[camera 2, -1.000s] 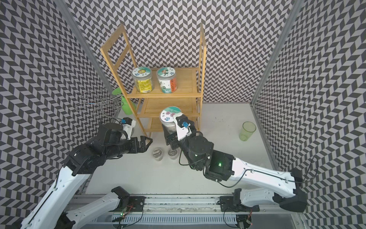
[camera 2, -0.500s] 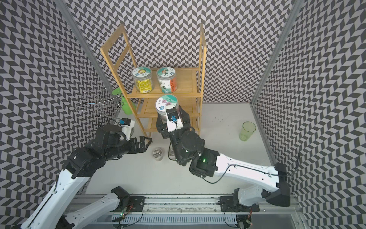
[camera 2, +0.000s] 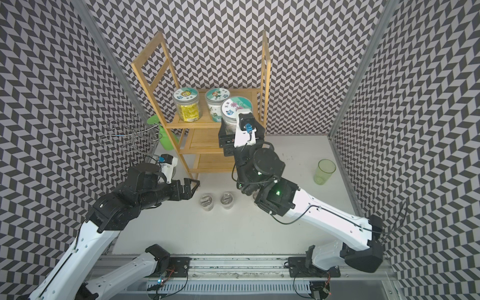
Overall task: Place the seed container on the shelf
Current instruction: Place the seed jar on the shelf.
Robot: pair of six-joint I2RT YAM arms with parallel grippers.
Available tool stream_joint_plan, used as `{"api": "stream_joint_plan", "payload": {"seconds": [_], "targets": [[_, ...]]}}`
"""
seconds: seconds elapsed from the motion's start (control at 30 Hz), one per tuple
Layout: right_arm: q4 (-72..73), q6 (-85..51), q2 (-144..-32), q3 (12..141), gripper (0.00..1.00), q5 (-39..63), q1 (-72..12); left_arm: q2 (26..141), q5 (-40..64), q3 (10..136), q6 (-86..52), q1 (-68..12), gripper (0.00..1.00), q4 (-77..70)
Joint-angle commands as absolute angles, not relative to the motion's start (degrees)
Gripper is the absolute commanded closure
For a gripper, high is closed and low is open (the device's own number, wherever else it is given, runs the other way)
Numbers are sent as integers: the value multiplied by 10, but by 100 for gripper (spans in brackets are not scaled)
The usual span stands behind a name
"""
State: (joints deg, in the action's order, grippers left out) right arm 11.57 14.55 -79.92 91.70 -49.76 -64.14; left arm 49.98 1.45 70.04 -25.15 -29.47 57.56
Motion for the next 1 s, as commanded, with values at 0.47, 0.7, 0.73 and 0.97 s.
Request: {"api": "stream_joint_plan", "payload": {"seconds": [0.47, 0.7, 0.73, 0.97], "targets": [[93, 100, -836, 961, 25, -389, -544, 498, 23, 699, -239, -285, 0, 563], [111, 106, -842, 967, 25, -384, -529, 500, 23, 701, -238, -284, 0, 563], [110, 104, -843, 968, 25, -382, -527, 500, 23, 700, -238, -283, 0, 563], [109, 75, -854, 974, 24, -368, -503, 502, 24, 699, -238, -282, 1, 562]]}}
